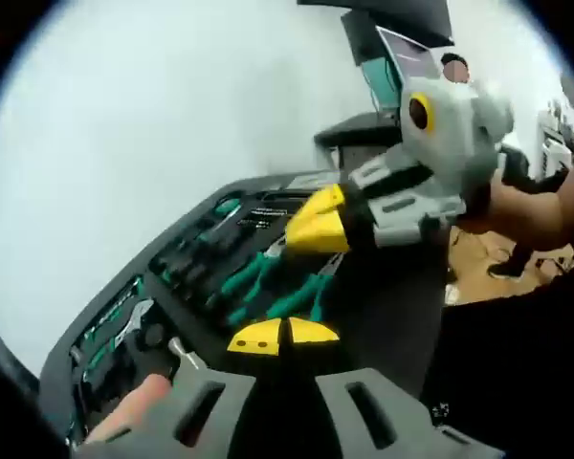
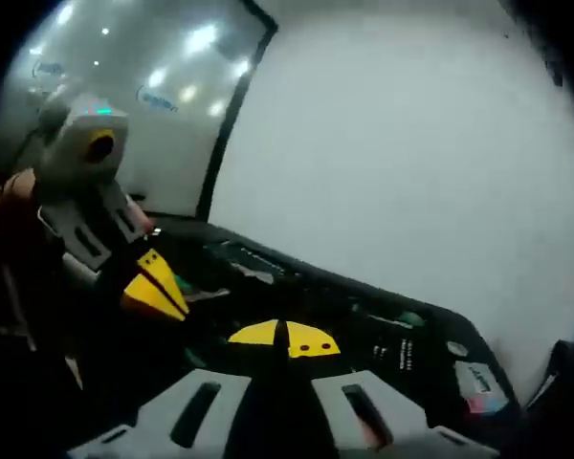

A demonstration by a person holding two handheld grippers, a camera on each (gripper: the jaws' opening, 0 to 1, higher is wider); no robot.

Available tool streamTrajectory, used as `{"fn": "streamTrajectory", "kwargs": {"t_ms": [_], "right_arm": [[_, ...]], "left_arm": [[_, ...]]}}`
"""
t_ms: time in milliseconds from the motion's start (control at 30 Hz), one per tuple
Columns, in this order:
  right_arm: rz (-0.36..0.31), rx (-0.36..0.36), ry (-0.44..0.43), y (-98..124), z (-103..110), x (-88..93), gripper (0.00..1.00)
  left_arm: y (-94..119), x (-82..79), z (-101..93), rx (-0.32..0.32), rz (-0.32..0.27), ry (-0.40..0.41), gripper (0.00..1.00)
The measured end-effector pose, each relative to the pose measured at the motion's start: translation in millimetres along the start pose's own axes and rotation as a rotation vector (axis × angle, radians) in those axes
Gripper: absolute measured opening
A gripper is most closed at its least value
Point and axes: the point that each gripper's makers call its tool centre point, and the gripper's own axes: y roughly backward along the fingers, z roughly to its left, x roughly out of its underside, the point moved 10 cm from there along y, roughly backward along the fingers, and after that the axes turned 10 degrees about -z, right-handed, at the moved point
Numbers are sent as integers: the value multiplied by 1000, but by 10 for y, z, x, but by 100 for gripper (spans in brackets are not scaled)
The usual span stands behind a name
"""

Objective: Pick up the tools and put them into their designated positions in the toolbox.

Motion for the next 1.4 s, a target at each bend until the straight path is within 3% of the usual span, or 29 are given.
{"fn": "streamTrajectory", "kwargs": {"t_ms": [67,100,167,200,267,300,400,500,567,600,700,767,867,967,1000,1033,1067,1133,1267,1300,1333,1367,1400], "right_arm": [[23,-7,-8,-60,48,63,0],[36,-23,1,-92,54,87,0],[7,-17,108,-116,24,58,0],[14,-15,72,-140,14,61,0],[93,-63,-1,-176,31,123,0],[120,-75,28,-185,37,148,0],[94,-55,52,-183,52,158,0],[99,-55,25,-154,36,164,0],[109,-72,65,-167,64,188,0],[87,-92,121,-198,85,156,0],[143,-88,82,-178,85,182,0],[156,-99,75,-227,68,185,0],[181,-117,20,-229,26,176,0],[127,-158,81,-152,46,171,0],[113,-131,164,-92,-45,149,0],[26,-54,174,-34,-118,104,1],[-37,-4,176,61,-177,49,4],[-73,80,64,239,-400,2,8],[-102,216,24,604,-881,-50,10],[-75,250,-37,704,-1005,-58,10],[-68,261,-72,732,-1040,-55,10],[-21,282,-195,821,-1130,-32,10],[-23,278,-267,873,-1143,-34,10]], "left_arm": [[-43,57,-27,-3,57,-14,3],[-68,46,-33,10,-19,-14,3],[-67,68,-1,18,-20,39,2],[-72,75,1,17,-23,82,2],[-53,90,-24,20,-29,67,2],[-48,91,-33,21,-30,56,2],[-39,86,-39,22,-22,53,2],[-37,51,-77,14,28,33,1],[-125,80,-1,34,94,25,1],[-159,92,-1,47,88,23,0],[-140,136,-22,42,72,-12,0],[-169,137,43,54,86,82,0],[-173,141,61,55,70,94,1],[-141,146,9,56,-19,41,2],[-107,155,-5,68,-37,81,2],[-77,153,-17,70,-62,115,2],[-51,136,1,71,-129,106,2],[15,131,2,50,-218,116,4],[212,217,407,44,-356,249,4],[319,248,576,25,-426,348,4],[398,288,695,11,-450,412,4],[531,361,864,-26,-514,455,4],[619,425,989,-73,-566,485,4]]}}
